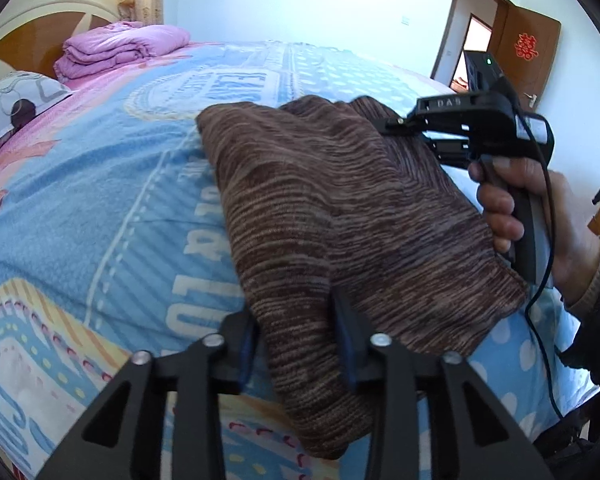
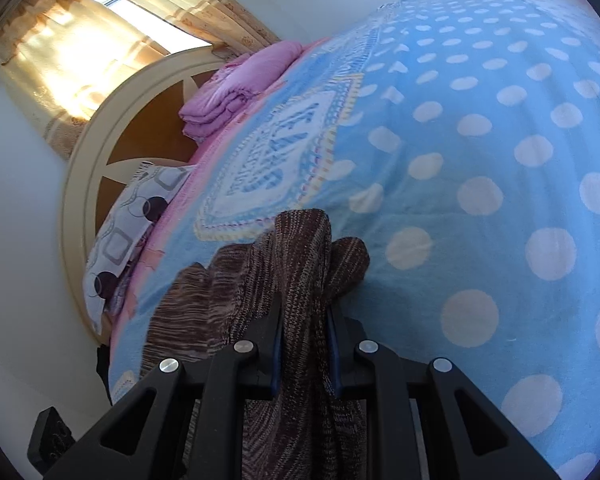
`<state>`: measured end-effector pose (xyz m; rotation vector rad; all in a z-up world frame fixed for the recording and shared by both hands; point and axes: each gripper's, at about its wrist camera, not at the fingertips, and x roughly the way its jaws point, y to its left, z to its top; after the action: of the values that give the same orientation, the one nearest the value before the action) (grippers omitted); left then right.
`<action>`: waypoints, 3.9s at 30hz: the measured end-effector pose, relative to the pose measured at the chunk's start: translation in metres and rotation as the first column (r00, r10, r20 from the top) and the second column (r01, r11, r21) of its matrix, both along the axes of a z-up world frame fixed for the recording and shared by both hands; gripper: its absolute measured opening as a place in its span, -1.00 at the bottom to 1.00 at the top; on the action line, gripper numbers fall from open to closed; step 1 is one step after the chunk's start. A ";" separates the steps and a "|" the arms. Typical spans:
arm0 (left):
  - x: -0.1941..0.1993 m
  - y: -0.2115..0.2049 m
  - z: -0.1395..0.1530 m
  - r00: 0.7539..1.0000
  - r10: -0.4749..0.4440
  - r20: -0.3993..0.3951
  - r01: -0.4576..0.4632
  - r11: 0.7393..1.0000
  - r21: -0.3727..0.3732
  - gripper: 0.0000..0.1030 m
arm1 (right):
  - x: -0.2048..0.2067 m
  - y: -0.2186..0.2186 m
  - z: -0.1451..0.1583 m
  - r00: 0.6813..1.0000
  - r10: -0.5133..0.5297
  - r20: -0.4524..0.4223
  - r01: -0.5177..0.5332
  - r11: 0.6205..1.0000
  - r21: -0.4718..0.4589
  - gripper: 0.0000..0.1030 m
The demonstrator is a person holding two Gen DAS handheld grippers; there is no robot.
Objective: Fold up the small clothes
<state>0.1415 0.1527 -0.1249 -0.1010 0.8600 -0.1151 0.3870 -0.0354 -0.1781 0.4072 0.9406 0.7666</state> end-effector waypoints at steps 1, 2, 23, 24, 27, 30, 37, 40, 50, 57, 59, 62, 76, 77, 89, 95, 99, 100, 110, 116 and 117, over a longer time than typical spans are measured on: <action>-0.002 0.001 0.000 1.000 0.002 0.000 -0.002 1.000 0.001 -0.15 | 0.001 -0.001 -0.002 1.000 -0.003 -0.008 0.003 1.000 0.002 -0.62; -0.005 0.001 0.003 1.000 0.008 -0.001 -0.008 1.000 0.010 -0.15 | 0.000 -0.002 -0.002 1.000 -0.009 -0.012 0.009 1.000 0.002 -0.59; 0.019 0.052 -0.002 0.975 0.202 0.091 -0.206 0.978 0.035 0.93 | -0.141 -0.010 0.005 0.949 0.164 0.268 -0.113 0.974 -0.196 -0.26; 0.017 0.051 -0.001 0.973 0.212 0.091 -0.216 0.976 0.036 0.94 | -0.142 -0.010 0.007 0.951 0.162 0.264 -0.109 0.973 -0.205 -0.26; 0.002 0.047 -0.001 0.972 0.229 0.055 -0.228 0.974 -0.017 0.93 | -0.149 -0.006 0.013 0.943 0.168 0.289 -0.083 0.955 -0.286 -0.26; -0.021 0.044 0.005 0.974 0.222 0.037 -0.222 0.975 -0.010 0.93 | -0.165 -0.017 0.025 0.945 0.118 0.305 -0.019 0.951 -0.309 -0.24; -0.056 0.025 0.050 0.969 0.169 0.180 -0.185 0.980 0.072 0.93 | -0.216 -0.041 0.066 0.885 0.056 0.463 0.087 0.956 -0.282 0.14; -0.051 0.022 0.063 0.968 0.148 0.204 -0.167 0.983 0.076 0.94 | -0.231 -0.043 0.079 0.859 0.054 0.509 0.103 0.956 -0.276 0.15; -0.065 0.013 0.073 0.963 0.133 0.233 -0.153 0.986 0.069 0.94 | -0.241 -0.041 0.092 0.849 0.041 0.526 0.109 0.961 -0.252 0.16; -0.065 0.013 0.074 0.962 0.140 0.236 -0.160 0.985 0.068 0.94 | -0.243 -0.041 0.091 0.856 0.036 0.516 0.106 0.964 -0.244 0.16; -0.065 0.013 0.074 0.963 0.137 0.234 -0.157 0.985 0.069 0.94 | -0.242 -0.042 0.090 0.860 0.032 0.509 0.105 0.965 -0.239 0.16; -0.065 0.014 0.074 0.963 0.136 0.233 -0.156 0.986 0.067 0.94 | -0.243 -0.042 0.089 0.863 0.031 0.504 0.103 0.966 -0.236 0.16; -0.066 0.013 0.075 0.964 0.141 0.226 -0.160 0.985 0.068 0.94 | -0.246 -0.038 0.088 0.863 0.042 0.504 0.092 0.967 -0.239 0.17; -0.066 0.013 0.074 0.964 0.142 0.225 -0.161 0.985 0.067 0.94 | -0.246 -0.038 0.088 0.863 0.041 0.504 0.092 0.967 -0.237 0.17; -0.065 0.015 0.073 0.964 0.146 0.223 -0.164 0.984 0.064 0.94 | -0.248 -0.036 0.087 0.863 0.044 0.504 0.090 0.967 -0.239 0.17; -0.064 0.016 0.072 0.965 0.149 0.216 -0.166 0.984 0.063 0.94 | -0.248 -0.035 0.086 0.863 0.047 0.503 0.088 0.966 -0.242 0.17; -0.064 0.015 0.071 0.965 0.148 0.217 -0.165 0.984 0.064 0.94 | -0.249 -0.034 0.086 0.862 0.046 0.504 0.089 0.967 -0.241 0.17; -0.064 0.015 0.071 0.966 0.145 0.215 -0.162 0.985 0.063 0.94 | -0.249 -0.034 0.086 0.861 0.044 0.506 0.090 0.967 -0.237 0.17; -0.065 0.013 0.075 0.961 0.147 0.233 -0.168 0.983 0.073 1.00 | -0.253 -0.040 0.091 0.843 0.023 0.537 0.107 0.972 -0.209 0.17; -0.067 0.014 0.081 0.950 0.167 0.265 -0.193 0.978 0.077 1.00 | -0.257 -0.042 0.095 0.825 0.015 0.565 0.117 0.973 -0.197 0.17; -0.067 0.015 0.081 0.949 0.171 0.265 -0.198 0.977 0.080 1.00 | -0.258 -0.042 0.096 0.822 0.015 0.569 0.117 0.974 -0.195 0.17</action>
<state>0.0748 0.1677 -0.0442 -0.0650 0.5925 0.0926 0.1289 -0.0778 -0.0818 -0.0073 0.4370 0.6678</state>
